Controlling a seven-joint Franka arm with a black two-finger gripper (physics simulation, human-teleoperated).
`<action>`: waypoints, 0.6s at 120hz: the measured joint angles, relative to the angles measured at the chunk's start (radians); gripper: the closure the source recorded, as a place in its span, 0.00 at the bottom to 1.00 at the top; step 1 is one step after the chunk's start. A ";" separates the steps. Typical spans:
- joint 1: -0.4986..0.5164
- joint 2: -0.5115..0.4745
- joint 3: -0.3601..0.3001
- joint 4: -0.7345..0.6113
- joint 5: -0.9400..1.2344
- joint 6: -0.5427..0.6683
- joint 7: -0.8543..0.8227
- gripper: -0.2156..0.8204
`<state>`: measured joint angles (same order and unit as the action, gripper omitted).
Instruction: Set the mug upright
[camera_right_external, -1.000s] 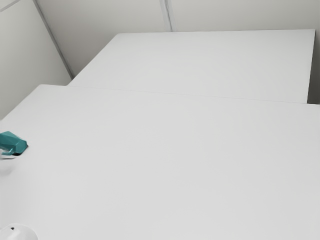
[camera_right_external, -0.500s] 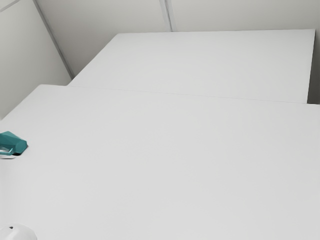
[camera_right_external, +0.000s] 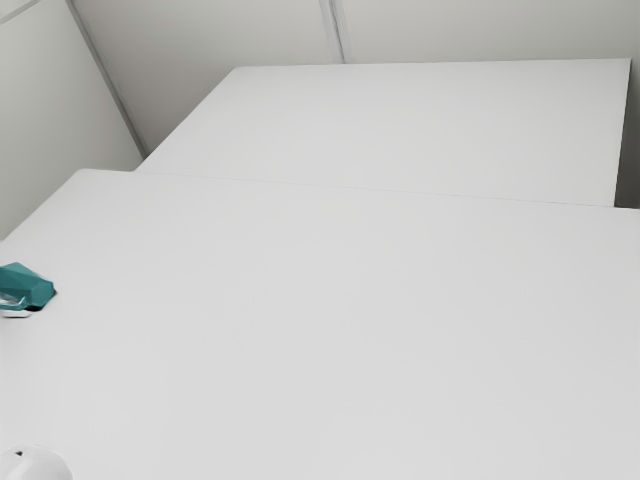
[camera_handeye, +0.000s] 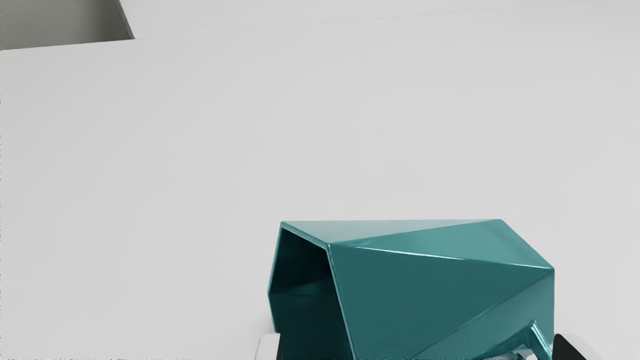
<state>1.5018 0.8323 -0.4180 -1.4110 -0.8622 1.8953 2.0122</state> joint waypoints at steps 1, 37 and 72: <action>0.001 0.001 0.000 -0.001 -0.002 -0.001 0.000 0.22; 0.011 0.022 -0.002 -0.018 -0.028 -0.016 0.015 0.22; 0.020 0.041 -0.002 0.008 -0.055 -0.021 0.025 0.22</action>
<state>1.5214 0.8731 -0.4196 -1.4029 -0.9167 1.8748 2.0369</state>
